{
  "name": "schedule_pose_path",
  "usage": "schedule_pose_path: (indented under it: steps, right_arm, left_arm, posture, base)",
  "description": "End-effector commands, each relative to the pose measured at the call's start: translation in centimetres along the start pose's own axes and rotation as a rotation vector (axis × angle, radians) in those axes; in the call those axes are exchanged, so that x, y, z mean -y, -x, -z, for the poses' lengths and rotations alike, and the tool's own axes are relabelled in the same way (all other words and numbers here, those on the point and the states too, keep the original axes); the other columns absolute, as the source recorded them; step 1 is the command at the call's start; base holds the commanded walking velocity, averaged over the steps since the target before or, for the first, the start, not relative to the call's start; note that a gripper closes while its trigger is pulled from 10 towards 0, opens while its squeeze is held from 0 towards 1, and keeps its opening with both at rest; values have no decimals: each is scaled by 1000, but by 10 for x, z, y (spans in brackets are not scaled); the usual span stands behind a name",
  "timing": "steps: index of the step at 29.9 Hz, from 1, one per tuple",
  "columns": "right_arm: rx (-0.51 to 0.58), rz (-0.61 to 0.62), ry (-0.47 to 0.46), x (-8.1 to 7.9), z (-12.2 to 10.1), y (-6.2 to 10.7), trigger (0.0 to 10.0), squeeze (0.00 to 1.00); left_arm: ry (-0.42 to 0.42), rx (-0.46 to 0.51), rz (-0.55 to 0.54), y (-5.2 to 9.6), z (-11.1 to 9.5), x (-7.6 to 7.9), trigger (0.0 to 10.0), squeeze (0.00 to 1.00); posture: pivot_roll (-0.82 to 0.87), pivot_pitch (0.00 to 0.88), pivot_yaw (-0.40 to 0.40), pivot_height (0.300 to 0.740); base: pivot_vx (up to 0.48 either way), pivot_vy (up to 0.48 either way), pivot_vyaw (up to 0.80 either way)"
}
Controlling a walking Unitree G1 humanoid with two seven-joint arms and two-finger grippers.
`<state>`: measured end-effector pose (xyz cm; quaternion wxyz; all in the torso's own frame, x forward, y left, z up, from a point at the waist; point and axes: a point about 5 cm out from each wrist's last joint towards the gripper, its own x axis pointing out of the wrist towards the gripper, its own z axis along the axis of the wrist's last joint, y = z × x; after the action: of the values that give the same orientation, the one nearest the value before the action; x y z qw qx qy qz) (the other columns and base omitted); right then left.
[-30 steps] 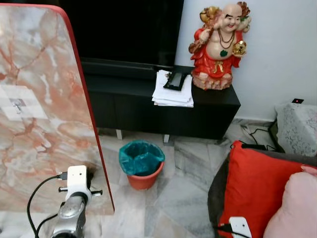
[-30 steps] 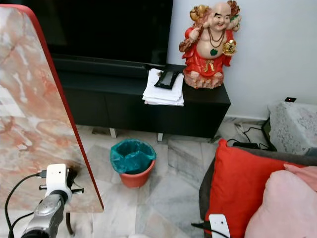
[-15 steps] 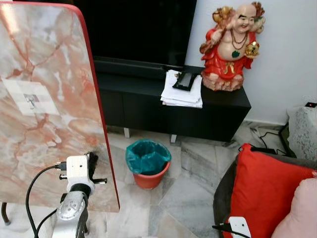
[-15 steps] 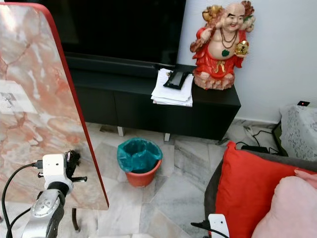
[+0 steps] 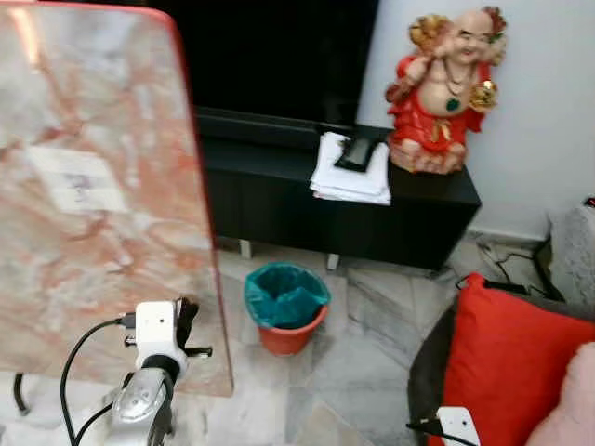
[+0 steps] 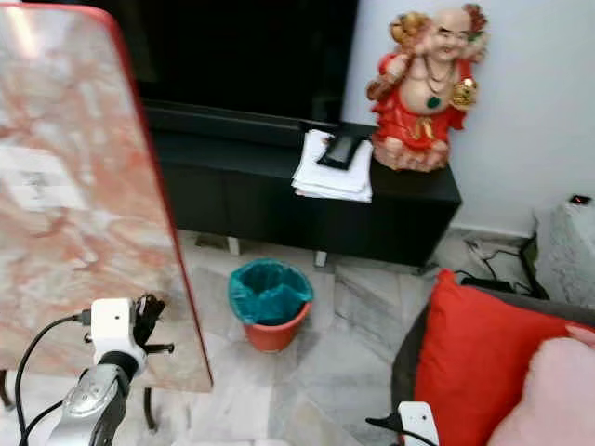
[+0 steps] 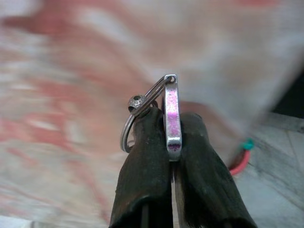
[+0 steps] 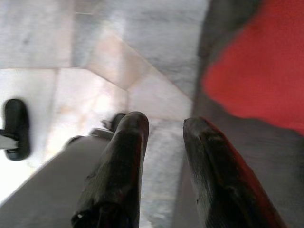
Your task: Hang keys on a hook
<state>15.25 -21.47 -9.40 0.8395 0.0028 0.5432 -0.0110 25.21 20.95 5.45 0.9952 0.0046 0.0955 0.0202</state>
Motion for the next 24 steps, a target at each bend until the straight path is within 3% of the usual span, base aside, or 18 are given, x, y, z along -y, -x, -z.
schedule_pose_path:
  steps: [1,9,15,24]
  right_arm:
    - [-4,3,3,1,0,0,10000,0]
    - [-10,1,12,0,2,0,10000,0]
    - [-10,2,14,-1,2,0,10000,0]
    - [-6,0,17,-1,2,0,10000,0]
  left_arm:
    - [-4,32,7,-2,-9,0,10000,0]
    - [-17,41,56,-3,-12,3,10000,0]
    - [-119,78,145,-6,-21,12,10000,0]
    - [-189,259,157,-6,-72,16,10000,0]
  posture:
    - [17,0,-97,740]
    - [19,0,-95,740]
    - [21,0,-94,740]
    - [24,0,-93,740]
  base:
    - [0,266,0]
    - [0,33,0]
    - [0,0,0]
    - [0,0,0]
